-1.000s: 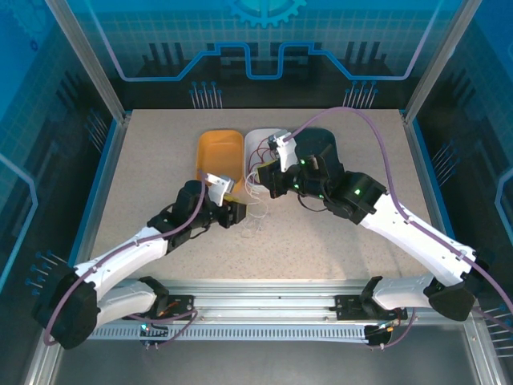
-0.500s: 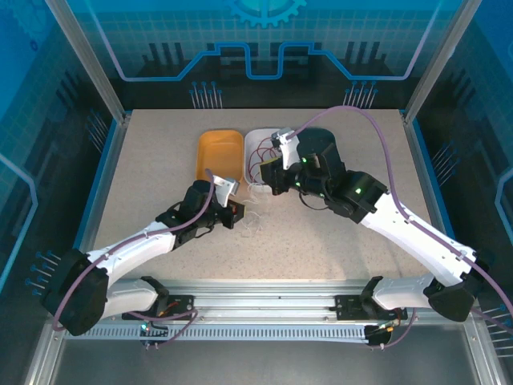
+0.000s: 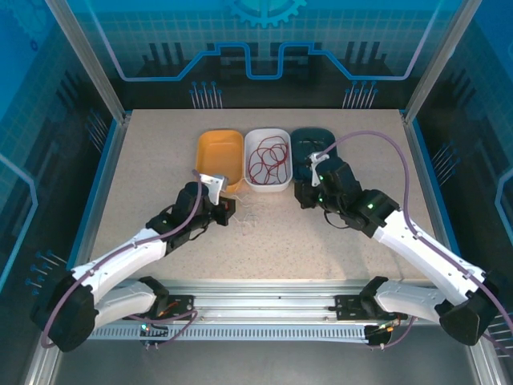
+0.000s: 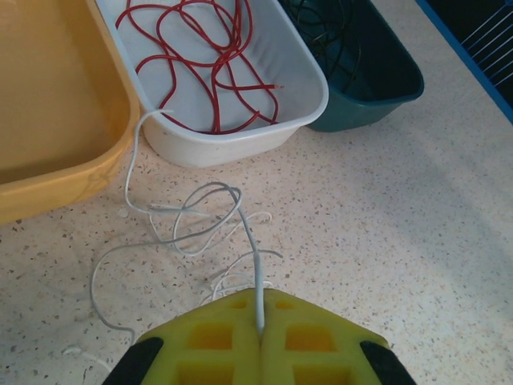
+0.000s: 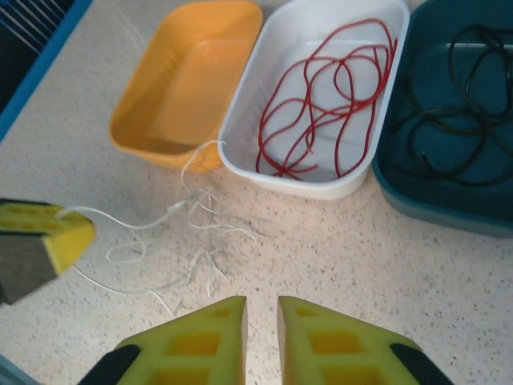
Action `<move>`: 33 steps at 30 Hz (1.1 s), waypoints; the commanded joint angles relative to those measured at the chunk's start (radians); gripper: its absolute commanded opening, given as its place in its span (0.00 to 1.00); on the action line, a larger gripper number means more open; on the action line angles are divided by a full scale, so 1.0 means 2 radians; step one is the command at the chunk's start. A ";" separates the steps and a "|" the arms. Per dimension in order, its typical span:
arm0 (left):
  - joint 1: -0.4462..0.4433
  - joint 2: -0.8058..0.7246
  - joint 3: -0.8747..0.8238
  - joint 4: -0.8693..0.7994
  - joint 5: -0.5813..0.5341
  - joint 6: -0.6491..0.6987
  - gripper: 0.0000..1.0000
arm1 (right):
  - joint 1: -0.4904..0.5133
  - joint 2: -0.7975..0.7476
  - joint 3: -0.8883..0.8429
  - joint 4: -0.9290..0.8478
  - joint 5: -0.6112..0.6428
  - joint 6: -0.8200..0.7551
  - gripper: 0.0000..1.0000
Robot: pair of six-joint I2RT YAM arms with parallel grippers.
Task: Untangle the cables
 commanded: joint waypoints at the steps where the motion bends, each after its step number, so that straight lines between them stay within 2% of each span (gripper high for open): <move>1: -0.002 -0.030 0.026 -0.023 0.021 -0.007 0.00 | -0.004 0.005 -0.011 0.006 -0.026 0.012 0.21; 6: -0.003 -0.062 0.051 -0.034 0.069 -0.008 0.00 | -0.004 0.047 -0.036 0.076 -0.094 0.030 0.39; 11: -0.003 -0.075 0.069 -0.039 0.114 -0.013 0.00 | -0.002 0.103 -0.040 0.157 -0.152 0.055 0.51; 16: -0.003 -0.071 0.078 -0.038 0.125 -0.022 0.00 | 0.010 0.137 -0.032 0.201 -0.164 0.050 0.54; 22: -0.003 -0.061 0.079 -0.027 0.131 -0.029 0.00 | 0.027 0.147 -0.042 0.226 -0.167 0.036 0.51; 29: -0.004 -0.038 0.083 -0.021 0.142 -0.038 0.00 | 0.060 0.137 -0.055 0.247 -0.147 0.004 0.54; 33: -0.005 -0.039 0.087 -0.015 0.156 -0.040 0.00 | 0.066 0.149 -0.046 0.231 -0.119 0.002 0.56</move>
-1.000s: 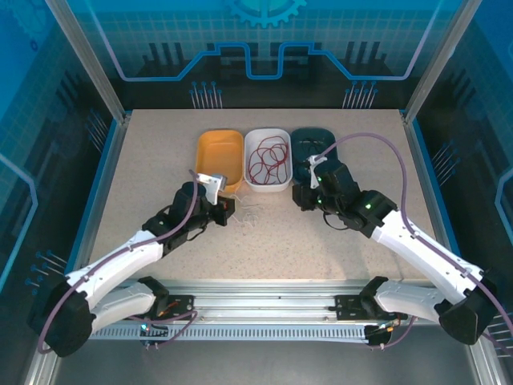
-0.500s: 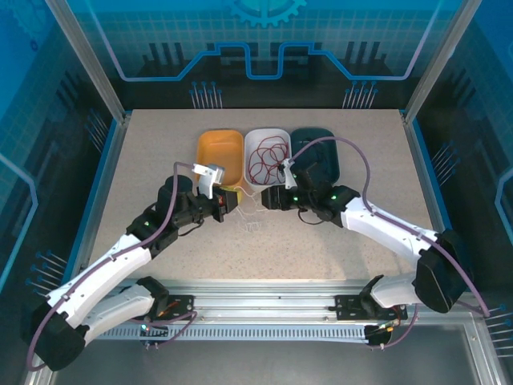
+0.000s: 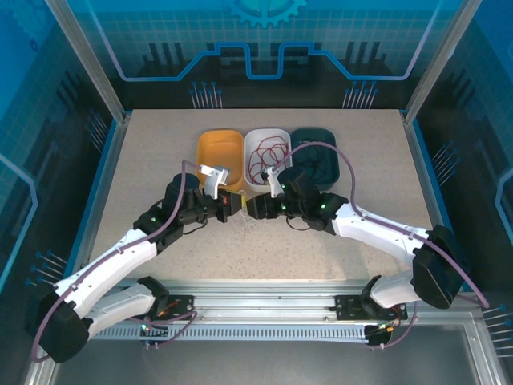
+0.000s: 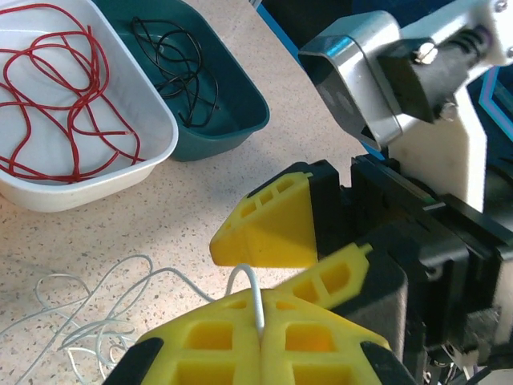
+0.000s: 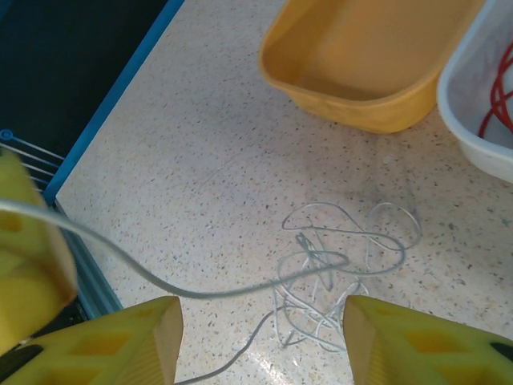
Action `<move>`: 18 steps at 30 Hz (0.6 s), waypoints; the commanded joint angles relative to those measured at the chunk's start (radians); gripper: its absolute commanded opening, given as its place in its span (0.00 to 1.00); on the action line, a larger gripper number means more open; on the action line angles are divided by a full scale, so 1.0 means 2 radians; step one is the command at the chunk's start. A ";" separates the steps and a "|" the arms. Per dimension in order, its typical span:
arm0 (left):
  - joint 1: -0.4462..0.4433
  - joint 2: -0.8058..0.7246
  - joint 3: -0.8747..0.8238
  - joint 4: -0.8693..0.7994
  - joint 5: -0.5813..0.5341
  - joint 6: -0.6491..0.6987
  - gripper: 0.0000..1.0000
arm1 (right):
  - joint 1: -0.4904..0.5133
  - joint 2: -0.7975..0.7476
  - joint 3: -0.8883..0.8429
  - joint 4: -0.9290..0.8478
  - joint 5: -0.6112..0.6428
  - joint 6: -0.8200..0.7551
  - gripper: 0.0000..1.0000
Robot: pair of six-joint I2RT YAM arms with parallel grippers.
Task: Untangle the cables
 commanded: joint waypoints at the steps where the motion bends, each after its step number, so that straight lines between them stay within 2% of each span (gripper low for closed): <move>1: -0.005 -0.004 0.027 0.015 0.032 -0.009 0.00 | 0.004 0.009 0.007 -0.002 0.032 -0.011 0.56; 4: -0.006 -0.016 0.025 0.021 0.043 -0.006 0.00 | 0.002 0.029 0.020 -0.030 0.055 0.001 0.56; 7: -0.006 -0.030 0.022 0.023 0.024 -0.008 0.00 | -0.003 0.051 0.024 -0.051 0.073 0.015 0.56; 13: -0.006 -0.039 0.030 0.029 0.038 -0.010 0.00 | -0.013 0.079 -0.004 -0.028 0.062 0.041 0.57; 18: -0.006 -0.039 0.033 0.034 0.029 -0.013 0.00 | -0.017 0.106 -0.004 -0.029 0.060 0.054 0.46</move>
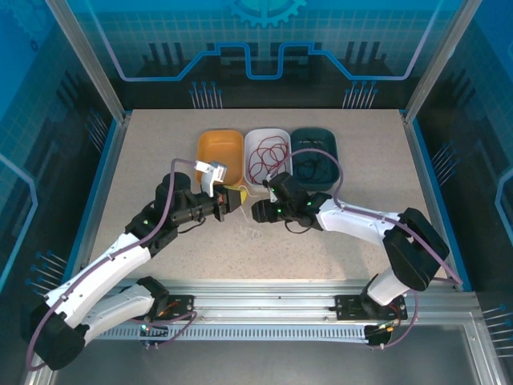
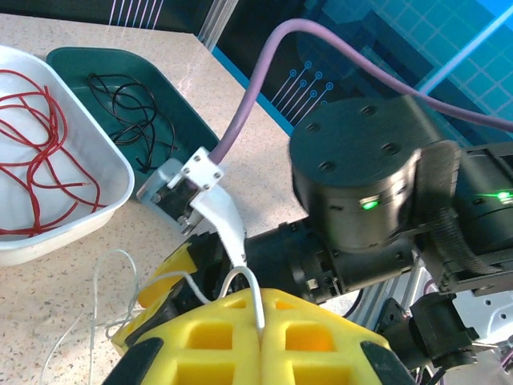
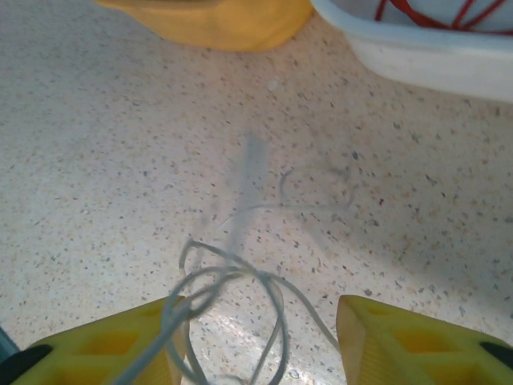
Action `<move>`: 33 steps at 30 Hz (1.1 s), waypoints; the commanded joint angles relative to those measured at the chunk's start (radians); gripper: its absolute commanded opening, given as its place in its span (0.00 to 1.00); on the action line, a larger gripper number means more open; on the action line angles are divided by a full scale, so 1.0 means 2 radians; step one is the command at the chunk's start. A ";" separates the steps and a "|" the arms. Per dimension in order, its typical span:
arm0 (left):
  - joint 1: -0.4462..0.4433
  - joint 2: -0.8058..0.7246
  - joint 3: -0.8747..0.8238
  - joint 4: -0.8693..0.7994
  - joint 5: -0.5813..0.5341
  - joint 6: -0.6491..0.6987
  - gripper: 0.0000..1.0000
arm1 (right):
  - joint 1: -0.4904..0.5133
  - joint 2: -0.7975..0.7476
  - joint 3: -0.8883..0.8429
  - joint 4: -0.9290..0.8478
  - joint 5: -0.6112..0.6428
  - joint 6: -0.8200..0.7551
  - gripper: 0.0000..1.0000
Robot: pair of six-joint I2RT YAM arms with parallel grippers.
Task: Untangle the cables
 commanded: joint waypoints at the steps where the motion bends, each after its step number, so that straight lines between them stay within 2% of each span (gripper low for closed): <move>1: -0.004 -0.007 0.018 0.017 0.005 -0.012 0.00 | -0.006 0.021 0.001 -0.012 0.013 0.020 0.44; 6: -0.003 -0.025 0.028 0.008 -0.023 -0.005 0.00 | -0.025 0.038 -0.009 -0.043 0.027 0.040 0.34; 12: -0.004 -0.059 0.029 -0.012 -0.080 0.007 0.00 | -0.043 0.027 -0.048 -0.041 0.023 0.045 0.32; 18: -0.003 -0.078 0.036 -0.028 -0.099 0.016 0.00 | -0.050 0.012 -0.061 -0.051 0.028 0.042 0.13; 23: -0.003 -0.093 0.041 -0.037 -0.133 0.022 0.00 | -0.058 0.002 -0.066 -0.067 0.039 0.036 0.05; 28: -0.003 -0.101 0.046 -0.046 -0.145 0.027 0.00 | -0.068 -0.013 -0.080 -0.062 0.033 0.033 0.03; 33: -0.003 -0.088 0.050 -0.049 -0.129 0.022 0.00 | -0.063 -0.042 -0.092 -0.015 -0.005 0.024 0.16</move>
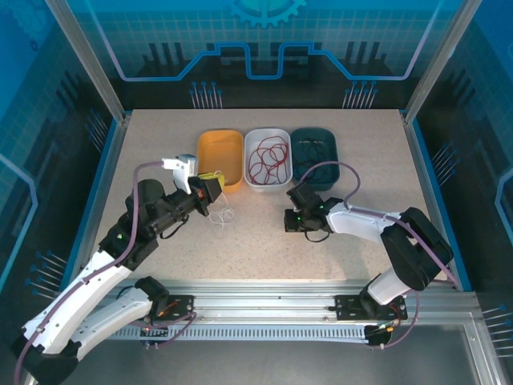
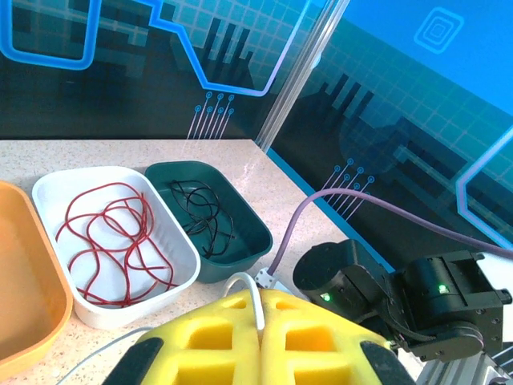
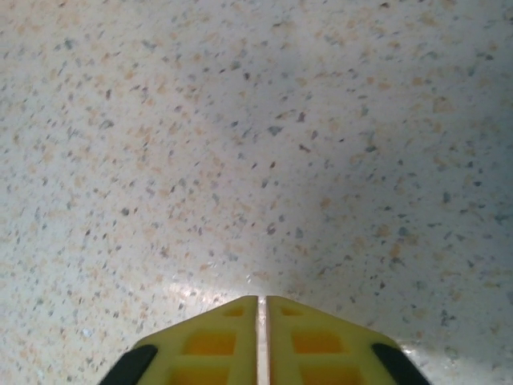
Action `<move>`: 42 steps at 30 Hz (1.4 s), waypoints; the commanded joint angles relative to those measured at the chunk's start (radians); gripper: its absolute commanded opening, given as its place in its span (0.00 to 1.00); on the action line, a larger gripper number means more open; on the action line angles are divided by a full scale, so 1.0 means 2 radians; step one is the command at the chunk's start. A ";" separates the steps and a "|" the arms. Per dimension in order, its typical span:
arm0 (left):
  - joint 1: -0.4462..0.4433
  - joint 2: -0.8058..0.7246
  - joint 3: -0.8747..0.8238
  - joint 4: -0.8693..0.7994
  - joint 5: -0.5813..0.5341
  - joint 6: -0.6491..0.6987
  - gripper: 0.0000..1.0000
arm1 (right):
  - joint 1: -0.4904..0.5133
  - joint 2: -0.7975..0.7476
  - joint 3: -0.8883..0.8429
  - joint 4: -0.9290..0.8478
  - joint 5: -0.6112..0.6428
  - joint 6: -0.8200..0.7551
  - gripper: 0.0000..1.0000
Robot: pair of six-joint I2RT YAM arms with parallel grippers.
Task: Untangle the cables
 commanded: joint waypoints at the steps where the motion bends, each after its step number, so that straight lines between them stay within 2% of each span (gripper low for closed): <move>1: -0.002 0.007 0.016 -0.006 0.002 0.005 0.00 | 0.004 -0.030 -0.005 0.038 -0.029 -0.010 0.20; 3: -0.003 0.016 0.020 -0.010 0.003 0.003 0.00 | 0.013 -0.042 0.001 0.050 -0.036 -0.016 0.29; 5: -0.003 0.025 0.024 -0.017 -0.001 -0.001 0.00 | 0.022 -0.053 0.008 0.059 -0.046 -0.024 0.42; 6: -0.003 0.029 0.025 -0.018 -0.003 -0.003 0.00 | 0.028 -0.059 0.011 0.067 -0.048 -0.030 0.45; 15: -0.003 0.053 0.025 -0.005 0.018 -0.019 0.00 | 0.090 -0.110 0.016 0.139 -0.050 -0.092 0.60; 18: -0.003 0.057 0.025 0.003 0.031 -0.024 0.00 | 0.096 -0.102 0.031 0.143 -0.036 -0.083 0.63; 19: -0.003 0.057 0.024 0.005 0.033 -0.024 0.00 | 0.097 -0.097 0.037 0.143 -0.032 -0.080 0.67; 20: -0.003 0.058 0.023 0.009 0.036 -0.027 0.00 | 0.097 -0.091 0.042 0.146 -0.028 -0.076 0.78; 21: -0.003 0.058 0.022 0.011 0.037 -0.030 0.00 | 0.097 -0.084 0.048 0.147 -0.024 -0.071 0.80; 25: -0.003 0.058 0.020 0.018 0.040 -0.036 0.00 | 0.099 -0.047 0.081 0.144 -0.024 -0.061 0.81; 26: -0.003 0.059 0.018 0.020 0.042 -0.039 0.00 | 0.100 -0.037 0.085 0.147 -0.025 -0.057 0.98; 27: -0.003 0.058 0.017 0.023 0.044 -0.040 0.00 | 0.100 -0.028 0.088 0.154 -0.030 -0.054 1.00; 31: -0.002 0.059 0.015 0.032 0.052 -0.045 0.00 | 0.103 0.009 0.096 0.158 -0.027 -0.042 0.99; 37: -0.003 0.061 0.015 0.045 0.067 -0.049 0.00 | 0.104 0.078 0.125 0.111 -0.013 -0.031 0.93; 41: -0.002 0.059 0.017 0.045 0.062 -0.049 0.00 | 0.102 0.113 0.132 0.093 -0.008 -0.018 0.78; 42: -0.003 0.057 0.018 0.044 0.058 -0.048 0.00 | 0.102 0.117 0.131 0.088 -0.003 -0.015 0.71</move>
